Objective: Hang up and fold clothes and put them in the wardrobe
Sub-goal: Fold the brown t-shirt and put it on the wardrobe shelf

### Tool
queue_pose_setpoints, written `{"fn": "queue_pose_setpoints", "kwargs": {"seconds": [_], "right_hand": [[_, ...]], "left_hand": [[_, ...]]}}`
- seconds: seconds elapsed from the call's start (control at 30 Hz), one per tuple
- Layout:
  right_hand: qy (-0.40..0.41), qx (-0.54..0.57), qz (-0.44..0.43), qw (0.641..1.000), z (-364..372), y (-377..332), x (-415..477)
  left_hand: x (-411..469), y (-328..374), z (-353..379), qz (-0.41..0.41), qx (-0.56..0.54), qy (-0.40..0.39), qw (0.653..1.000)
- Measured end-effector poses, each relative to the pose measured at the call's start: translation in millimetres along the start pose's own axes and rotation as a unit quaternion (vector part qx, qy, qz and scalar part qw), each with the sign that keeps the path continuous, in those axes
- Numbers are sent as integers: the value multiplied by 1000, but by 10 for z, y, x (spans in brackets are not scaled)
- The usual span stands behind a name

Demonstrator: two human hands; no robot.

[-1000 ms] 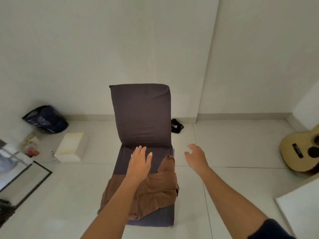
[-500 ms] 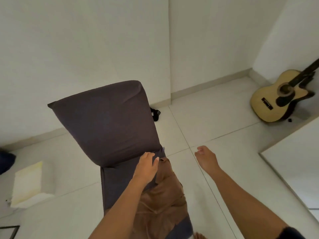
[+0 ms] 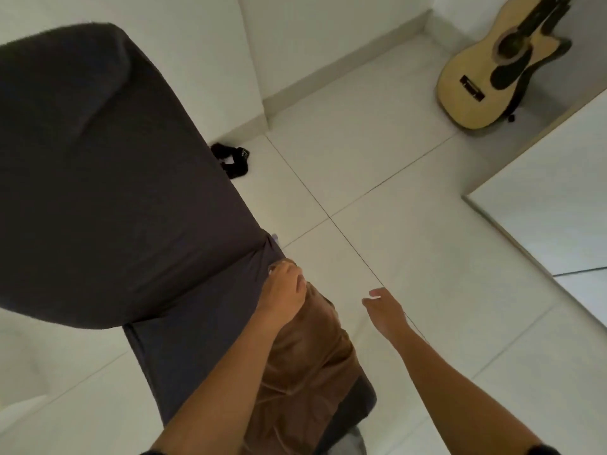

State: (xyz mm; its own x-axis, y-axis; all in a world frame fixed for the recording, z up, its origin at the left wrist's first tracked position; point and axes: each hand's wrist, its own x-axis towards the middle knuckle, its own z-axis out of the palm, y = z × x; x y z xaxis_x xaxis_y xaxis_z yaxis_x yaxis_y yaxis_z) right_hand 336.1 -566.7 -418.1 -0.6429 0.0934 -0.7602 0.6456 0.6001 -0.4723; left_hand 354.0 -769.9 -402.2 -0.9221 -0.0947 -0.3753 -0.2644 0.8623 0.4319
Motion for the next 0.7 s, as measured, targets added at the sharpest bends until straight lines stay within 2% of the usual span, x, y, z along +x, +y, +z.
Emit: {"fn": "queue_pose_setpoints", "kwargs": {"seconds": [0.17,0.23,0.33,0.43,0.6,0.7], "right_hand": [[-87,-4,85,993,519,268,443],[-125,-13,134,983,702,354,560],[-159,11,170,972,914,407,675],[-155,27,150,976,1016,412,745],[-81,109,121,983,1012,432,726],[-47,209,114,970,887,346,582]], "left_hand": [[467,-155,470,57,156,-12,986],[605,-189,620,35,185,-17,982],[704,-293,798,-49,219,-30,974],[700,-410,911,-108,239,-34,964],[646,-360,914,-26,245,-6,969],[560,-269,809,-41,173,0,984]]}}
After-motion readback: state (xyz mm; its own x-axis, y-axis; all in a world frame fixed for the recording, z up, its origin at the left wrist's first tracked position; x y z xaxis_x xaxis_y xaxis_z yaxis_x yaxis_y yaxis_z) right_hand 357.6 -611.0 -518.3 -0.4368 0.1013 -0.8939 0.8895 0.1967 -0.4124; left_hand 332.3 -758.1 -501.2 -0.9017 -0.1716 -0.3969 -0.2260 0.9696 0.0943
